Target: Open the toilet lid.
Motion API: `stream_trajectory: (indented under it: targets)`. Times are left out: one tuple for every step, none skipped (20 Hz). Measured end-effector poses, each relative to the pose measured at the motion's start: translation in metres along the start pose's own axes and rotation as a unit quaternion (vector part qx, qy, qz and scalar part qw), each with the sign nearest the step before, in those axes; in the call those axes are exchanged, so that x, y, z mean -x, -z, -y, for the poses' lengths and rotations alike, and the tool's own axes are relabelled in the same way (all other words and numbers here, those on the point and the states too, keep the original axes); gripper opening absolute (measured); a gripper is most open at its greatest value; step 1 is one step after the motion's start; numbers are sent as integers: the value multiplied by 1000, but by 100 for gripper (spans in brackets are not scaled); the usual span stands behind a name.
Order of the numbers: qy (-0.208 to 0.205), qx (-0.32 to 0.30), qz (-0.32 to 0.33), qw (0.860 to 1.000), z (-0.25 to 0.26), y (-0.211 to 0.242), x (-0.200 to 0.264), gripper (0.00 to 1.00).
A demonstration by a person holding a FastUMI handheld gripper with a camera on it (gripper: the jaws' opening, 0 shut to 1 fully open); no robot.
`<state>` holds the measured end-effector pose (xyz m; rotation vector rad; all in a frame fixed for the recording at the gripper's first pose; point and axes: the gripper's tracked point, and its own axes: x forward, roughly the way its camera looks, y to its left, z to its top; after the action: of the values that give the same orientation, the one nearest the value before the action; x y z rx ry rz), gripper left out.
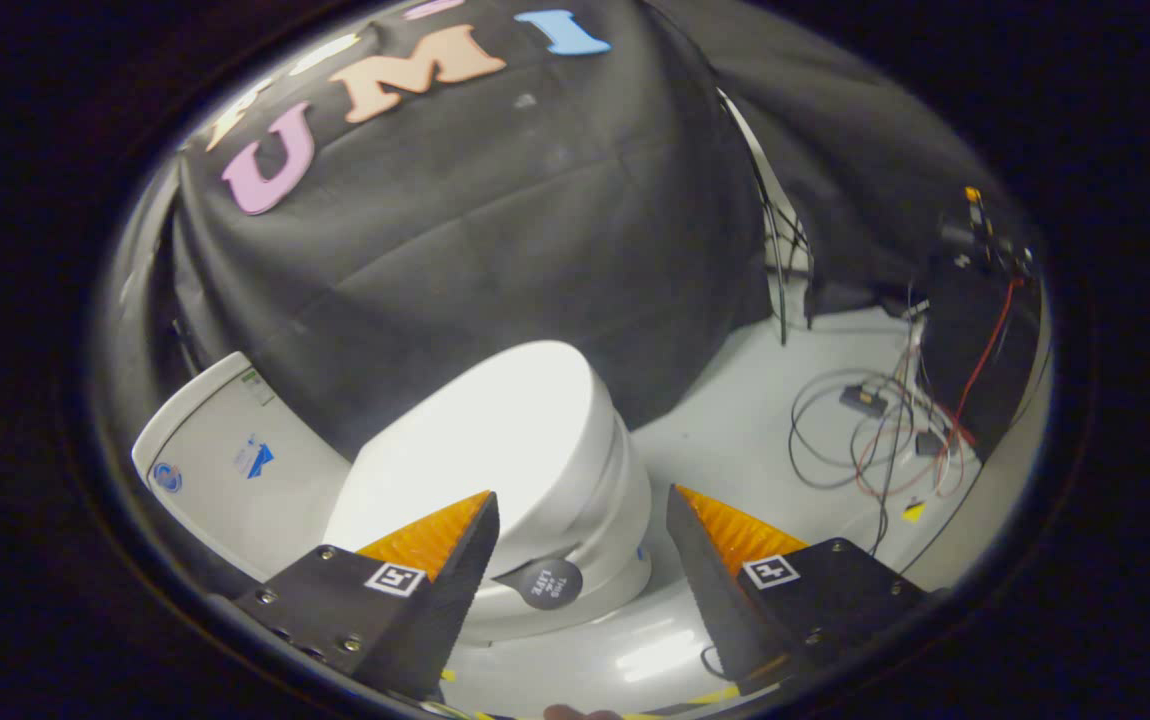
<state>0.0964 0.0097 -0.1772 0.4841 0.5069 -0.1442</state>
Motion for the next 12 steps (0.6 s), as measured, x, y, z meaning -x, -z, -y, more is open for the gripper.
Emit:
stream_trajectory:
  targets:
    - [2, -25, -17, 1000, 1, 9, -5, 99]
    - [4, -48, -33, 998, 3, 18, -8, 99]
    - [5, -69, -45, 997, 6, 25, -12, 99]
    - [4, -88, -54, 995, 6, 30, -14, 98]
    - [3, -106, -66, 992, 6, 36, -16, 97]
    - [1, -119, -78, 990, 4, 45, -17, 97]
    - [-4, -132, -89, 987, 2, 52, -19, 96]
    - [-6, -146, -103, 984, 0, 58, -21, 95]
    - [-16, -161, -114, 980, -5, 63, -23, 95]
    - [-20, -176, -126, 976, -7, 69, -21, 91]
    - [-33, -190, -136, 972, -14, 71, -21, 86]
    - [-54, -201, -142, 968, -23, 76, -24, 81]
